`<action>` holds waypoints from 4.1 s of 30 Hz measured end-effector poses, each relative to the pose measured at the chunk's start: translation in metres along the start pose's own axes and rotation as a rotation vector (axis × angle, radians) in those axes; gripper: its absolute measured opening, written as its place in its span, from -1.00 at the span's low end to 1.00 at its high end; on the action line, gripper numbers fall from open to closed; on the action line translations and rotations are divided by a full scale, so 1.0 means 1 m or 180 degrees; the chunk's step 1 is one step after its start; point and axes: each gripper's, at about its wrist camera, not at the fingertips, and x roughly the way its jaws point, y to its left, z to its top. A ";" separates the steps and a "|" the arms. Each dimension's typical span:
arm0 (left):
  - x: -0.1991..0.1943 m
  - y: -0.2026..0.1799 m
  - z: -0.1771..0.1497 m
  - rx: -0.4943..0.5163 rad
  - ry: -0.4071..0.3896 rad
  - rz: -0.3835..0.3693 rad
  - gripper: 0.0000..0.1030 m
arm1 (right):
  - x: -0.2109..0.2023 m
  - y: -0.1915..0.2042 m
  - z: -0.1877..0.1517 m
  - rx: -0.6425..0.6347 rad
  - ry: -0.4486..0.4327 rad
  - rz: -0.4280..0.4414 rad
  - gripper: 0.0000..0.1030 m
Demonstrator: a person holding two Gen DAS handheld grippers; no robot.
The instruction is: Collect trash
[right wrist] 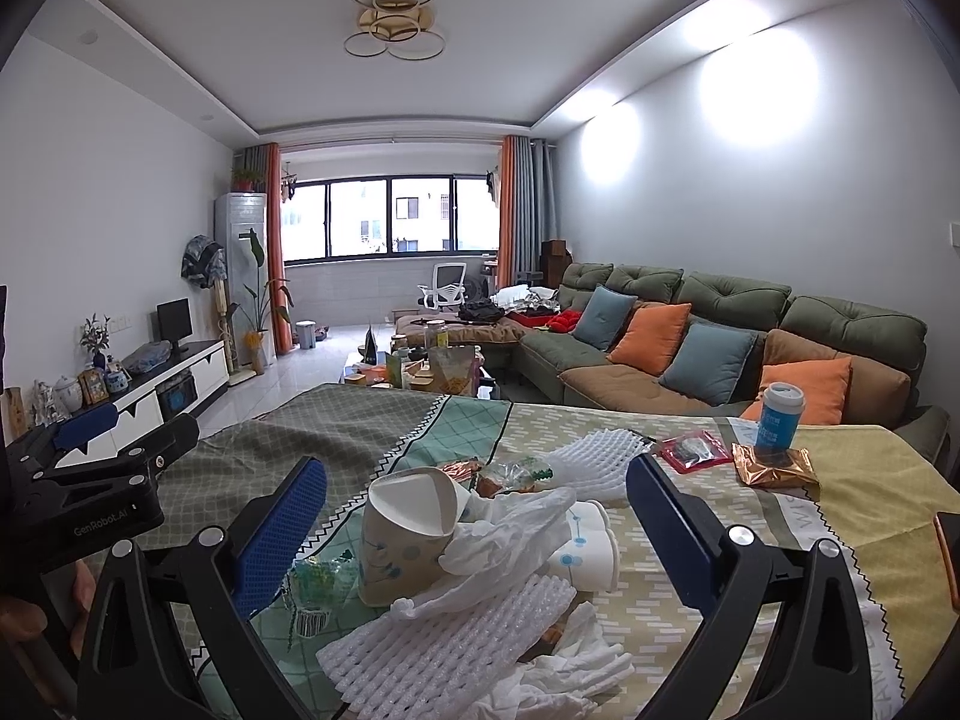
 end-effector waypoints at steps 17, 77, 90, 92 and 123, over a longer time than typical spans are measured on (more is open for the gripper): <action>-0.003 0.001 0.004 -0.0020 -0.0024 0.0013 0.93 | 0.000 0.000 0.000 0.0004 0.0000 0.0003 0.93; 0.051 -0.025 -0.060 0.0156 0.1376 -0.1732 -0.66 | 0.018 -0.039 -0.038 0.0790 0.1130 0.1018 -0.77; 0.023 0.016 -0.040 0.0014 0.1131 -0.1637 -0.67 | 0.011 -0.026 -0.017 0.0578 0.1067 0.0998 -0.05; 0.023 0.019 -0.041 0.0010 0.1131 -0.1614 -0.67 | 0.019 -0.036 -0.024 0.0652 0.1174 0.0793 0.42; -0.006 0.133 -0.019 -0.0251 0.0835 -0.0842 -0.67 | 0.084 0.085 0.008 0.0480 0.1270 0.2300 -0.78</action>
